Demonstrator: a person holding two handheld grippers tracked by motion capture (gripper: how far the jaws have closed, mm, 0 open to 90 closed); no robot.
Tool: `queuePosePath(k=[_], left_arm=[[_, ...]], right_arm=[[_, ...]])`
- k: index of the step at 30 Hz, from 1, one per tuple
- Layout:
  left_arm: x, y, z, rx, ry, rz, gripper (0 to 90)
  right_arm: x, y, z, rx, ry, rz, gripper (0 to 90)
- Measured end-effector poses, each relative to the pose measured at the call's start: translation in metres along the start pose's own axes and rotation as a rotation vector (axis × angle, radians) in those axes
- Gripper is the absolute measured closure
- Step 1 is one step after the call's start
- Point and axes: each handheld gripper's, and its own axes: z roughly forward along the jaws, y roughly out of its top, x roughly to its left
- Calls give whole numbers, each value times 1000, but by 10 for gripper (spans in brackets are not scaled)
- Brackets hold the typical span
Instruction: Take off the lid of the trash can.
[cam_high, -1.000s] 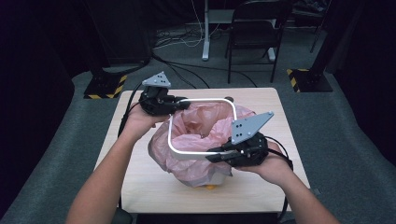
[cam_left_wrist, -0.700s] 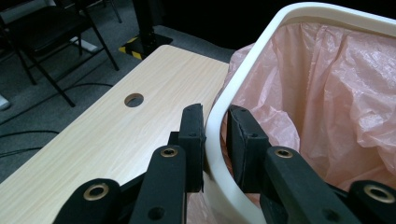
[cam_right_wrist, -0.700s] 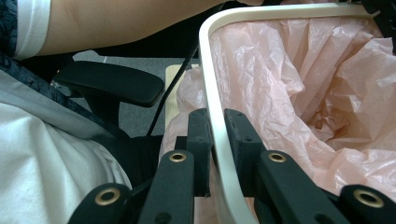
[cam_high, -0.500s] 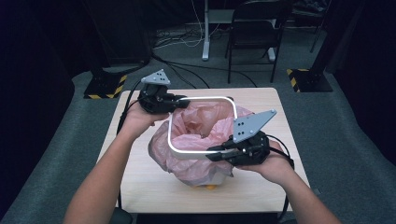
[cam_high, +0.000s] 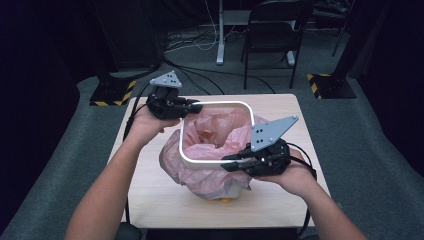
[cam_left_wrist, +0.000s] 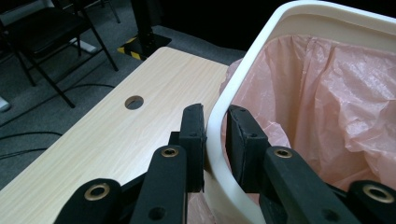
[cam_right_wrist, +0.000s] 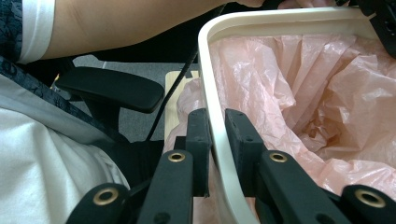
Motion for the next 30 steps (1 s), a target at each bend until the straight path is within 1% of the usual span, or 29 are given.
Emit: queuePosePath(k=[5,8,12,15,16,19,26,30], left_arm=[[0,4,-4,-2,-6,4,773],[-1,8,-8,-8,-9,2,775],[-2,13,-11,-2,-3,16,776],[-2,17,-13,-7,-5,15,775],[-2,18,-14,-3,-6,20,775],[-2,20,-13,0,-11,19,775],[-1,24,-13,-4,-29,11,772],[-3,26,-12,-11,-26,3,756]], right_arm=[[0,3,-2,-1,-2,-1,784],[0,5,-6,-14,0,-1,782],[0,9,-9,-14,3,-12,790],[0,12,-11,-21,4,-17,794],[0,13,-12,-23,6,-18,797],[0,15,-13,-28,16,-22,806],[2,20,-18,-39,9,-40,821],[5,22,-19,-44,4,-59,832]])
